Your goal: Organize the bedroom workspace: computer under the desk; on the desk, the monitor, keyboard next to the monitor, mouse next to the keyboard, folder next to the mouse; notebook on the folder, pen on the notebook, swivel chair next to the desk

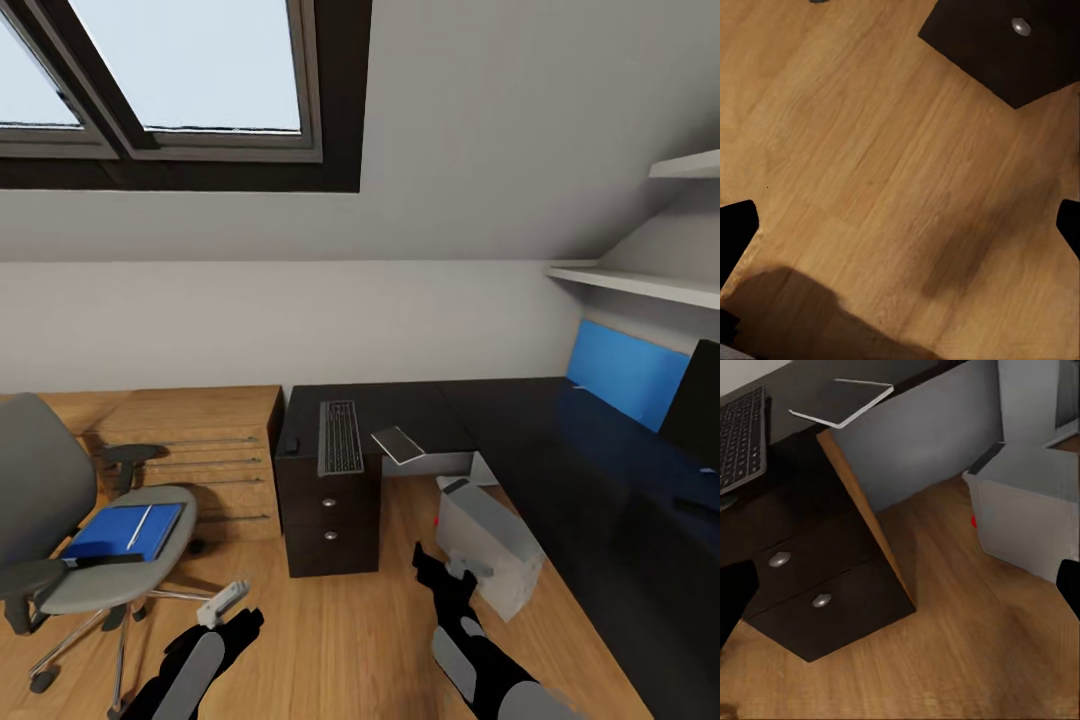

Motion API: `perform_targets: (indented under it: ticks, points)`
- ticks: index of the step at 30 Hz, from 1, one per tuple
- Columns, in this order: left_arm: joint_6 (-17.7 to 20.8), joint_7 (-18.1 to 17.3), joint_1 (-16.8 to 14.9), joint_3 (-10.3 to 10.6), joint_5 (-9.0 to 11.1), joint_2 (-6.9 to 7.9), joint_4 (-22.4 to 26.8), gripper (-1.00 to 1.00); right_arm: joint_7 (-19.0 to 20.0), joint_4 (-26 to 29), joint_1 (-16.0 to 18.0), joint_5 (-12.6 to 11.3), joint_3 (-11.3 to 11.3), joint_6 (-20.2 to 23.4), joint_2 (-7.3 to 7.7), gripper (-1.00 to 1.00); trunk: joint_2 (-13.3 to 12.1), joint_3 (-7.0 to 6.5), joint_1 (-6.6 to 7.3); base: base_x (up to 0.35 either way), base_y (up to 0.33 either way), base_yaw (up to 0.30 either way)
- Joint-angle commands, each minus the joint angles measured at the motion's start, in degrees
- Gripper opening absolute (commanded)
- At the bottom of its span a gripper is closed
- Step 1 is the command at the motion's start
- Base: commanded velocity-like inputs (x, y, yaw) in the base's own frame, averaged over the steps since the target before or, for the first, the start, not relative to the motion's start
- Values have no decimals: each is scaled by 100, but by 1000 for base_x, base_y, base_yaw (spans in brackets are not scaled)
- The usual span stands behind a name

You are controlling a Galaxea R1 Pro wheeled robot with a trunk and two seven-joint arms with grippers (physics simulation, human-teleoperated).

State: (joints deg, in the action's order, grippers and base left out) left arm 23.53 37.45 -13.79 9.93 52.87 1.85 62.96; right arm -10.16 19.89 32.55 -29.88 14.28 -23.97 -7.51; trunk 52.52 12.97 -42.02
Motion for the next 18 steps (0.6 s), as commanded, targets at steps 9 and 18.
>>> perform_targets:
  ticks: [9, 18]
  points:
    - [-100, 65, -19, 380, -52, 3, 376, 100, 10, -180, 32, -172, 47, -666, -118, 100, 369, 170, -199, 0, 0, 32]
    - [-103, 61, -19, 478, -56, 5, 408, 100, 3, -307, 33, -178, 54, -761, -135, 100, 730, 332, -397, 0, 0, 232]
